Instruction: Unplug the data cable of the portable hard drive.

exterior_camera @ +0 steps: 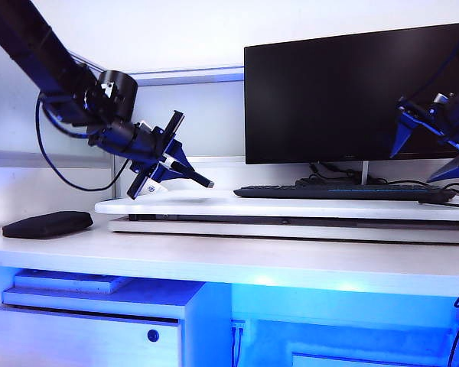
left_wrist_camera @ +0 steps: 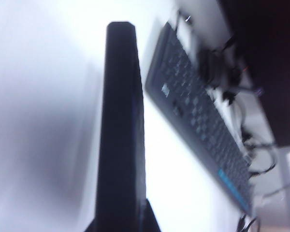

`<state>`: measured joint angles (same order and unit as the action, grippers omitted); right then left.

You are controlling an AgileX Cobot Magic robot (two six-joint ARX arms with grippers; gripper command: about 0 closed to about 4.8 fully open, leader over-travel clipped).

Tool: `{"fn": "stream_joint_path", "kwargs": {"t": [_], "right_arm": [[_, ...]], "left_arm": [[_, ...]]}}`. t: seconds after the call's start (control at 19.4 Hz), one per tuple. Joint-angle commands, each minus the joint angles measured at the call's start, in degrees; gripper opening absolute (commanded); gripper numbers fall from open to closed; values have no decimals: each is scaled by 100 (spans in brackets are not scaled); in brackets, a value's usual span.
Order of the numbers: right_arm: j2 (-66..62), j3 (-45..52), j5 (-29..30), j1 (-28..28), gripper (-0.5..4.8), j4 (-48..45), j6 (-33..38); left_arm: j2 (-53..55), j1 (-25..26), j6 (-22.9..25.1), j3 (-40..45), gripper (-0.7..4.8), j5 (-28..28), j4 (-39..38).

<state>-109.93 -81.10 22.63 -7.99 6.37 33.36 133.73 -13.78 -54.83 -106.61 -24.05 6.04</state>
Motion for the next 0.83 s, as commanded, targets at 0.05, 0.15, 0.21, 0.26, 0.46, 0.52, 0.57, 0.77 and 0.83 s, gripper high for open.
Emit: {"fn": "stream_joint_path", "kwargs": {"t": [0.05,0.15,0.21,0.26,0.46,0.52,0.57,0.77,0.83], "right_arm": [[50,-35,42,50,479,-59,4],[50,-35,48,52,479,-46,7],[50,-35,59,52,479,-26,7],[50,-35,79,52,479,2,4],[55,-35,168,52,479,201,7],[74,-35,170,52,479,269,7],[111,-35,170,52,479,343,7],[260,-35,190,50,479,361,7],[321,-35,192,52,479,365,2]], "left_arm": [[-2,-24,380,-111,133,-282,-323],[-7,-28,361,-111,343,-293,-343],[-7,-28,363,-111,342,-264,-343],[-7,-28,367,-111,343,-151,-367],[-17,-26,190,-114,449,-315,-780],[-17,-24,52,-114,479,-415,-946],[-28,-20,-142,-116,479,-549,-1176],[-101,22,-1032,-210,479,-535,-1624],[-72,85,-1451,-308,479,-533,-1613]]}}
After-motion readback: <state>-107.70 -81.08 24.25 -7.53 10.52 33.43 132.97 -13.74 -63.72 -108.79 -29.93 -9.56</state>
